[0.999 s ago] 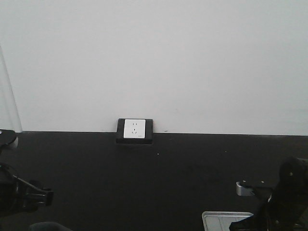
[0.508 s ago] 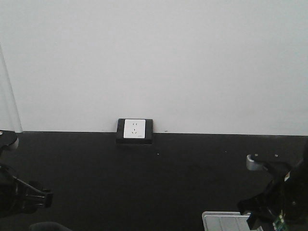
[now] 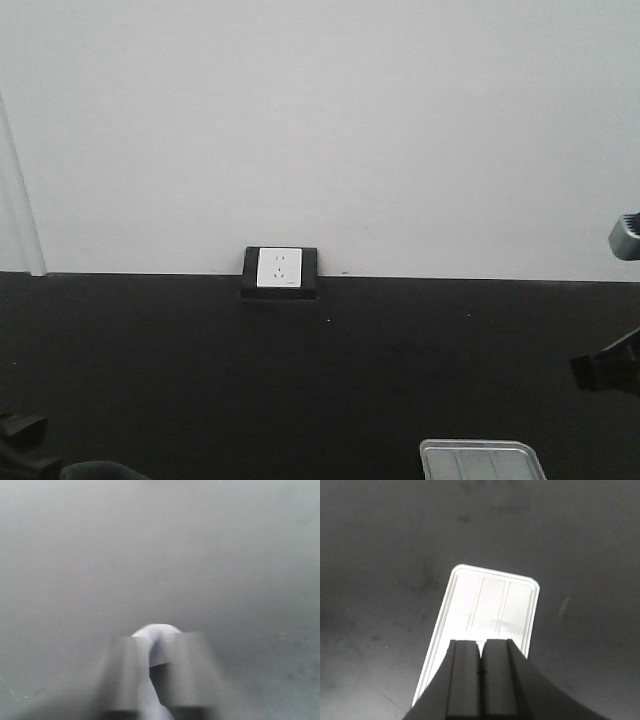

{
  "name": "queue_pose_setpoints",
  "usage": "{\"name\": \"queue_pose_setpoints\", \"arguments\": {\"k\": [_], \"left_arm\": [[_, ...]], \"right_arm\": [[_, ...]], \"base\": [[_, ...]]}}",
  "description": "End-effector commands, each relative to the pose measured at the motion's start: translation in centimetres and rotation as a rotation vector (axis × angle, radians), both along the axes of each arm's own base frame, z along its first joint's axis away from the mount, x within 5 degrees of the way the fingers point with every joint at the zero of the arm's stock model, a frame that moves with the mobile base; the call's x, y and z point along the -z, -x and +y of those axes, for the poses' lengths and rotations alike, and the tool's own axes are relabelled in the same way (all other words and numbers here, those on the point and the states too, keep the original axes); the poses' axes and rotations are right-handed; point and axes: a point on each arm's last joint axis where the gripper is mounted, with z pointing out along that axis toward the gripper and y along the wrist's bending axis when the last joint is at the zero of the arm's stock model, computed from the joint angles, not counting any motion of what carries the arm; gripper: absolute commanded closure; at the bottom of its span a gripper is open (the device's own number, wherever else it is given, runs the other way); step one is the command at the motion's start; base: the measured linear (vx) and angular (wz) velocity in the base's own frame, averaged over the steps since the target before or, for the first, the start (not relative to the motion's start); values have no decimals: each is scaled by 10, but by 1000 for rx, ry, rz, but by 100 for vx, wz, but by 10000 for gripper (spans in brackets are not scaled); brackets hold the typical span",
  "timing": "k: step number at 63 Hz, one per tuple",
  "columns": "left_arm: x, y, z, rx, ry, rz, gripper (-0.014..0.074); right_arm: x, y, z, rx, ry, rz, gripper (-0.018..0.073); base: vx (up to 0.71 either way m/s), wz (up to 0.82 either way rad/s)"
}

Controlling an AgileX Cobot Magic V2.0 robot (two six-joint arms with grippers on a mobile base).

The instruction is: Wipe beaker with gray cloth and return to tray

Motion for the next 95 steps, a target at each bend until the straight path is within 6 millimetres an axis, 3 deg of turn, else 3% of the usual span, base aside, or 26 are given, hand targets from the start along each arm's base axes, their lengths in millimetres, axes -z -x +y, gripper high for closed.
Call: {"name": "queue_pose_setpoints", "arguments": {"k": [1,19,51,63,73,95], "left_arm": [[-15,19,4,25,50,-179,606],[-21,64,19,13,79,-275,604],[-20,73,22,12,81,-299,603],[5,93,27,40,79,-441,603],[34,110,37,-47,104,-535,603],[103,126,46,-206,126,-600,603]], "right_arm": [[-21,9,-2,6,-2,-120,573],[-28,16,-3,7,-4,-150,571],[-28,16,-3,7,-4,-150,571],[-28,16,-3,7,-4,-150,571],[-28,16,-3,7,-6,-149,571],[-28,16,-3,7,-5,-149,571]], "base": [[0,0],[0,0],[0,0],[0,0],[0,0],[0,0]]}}
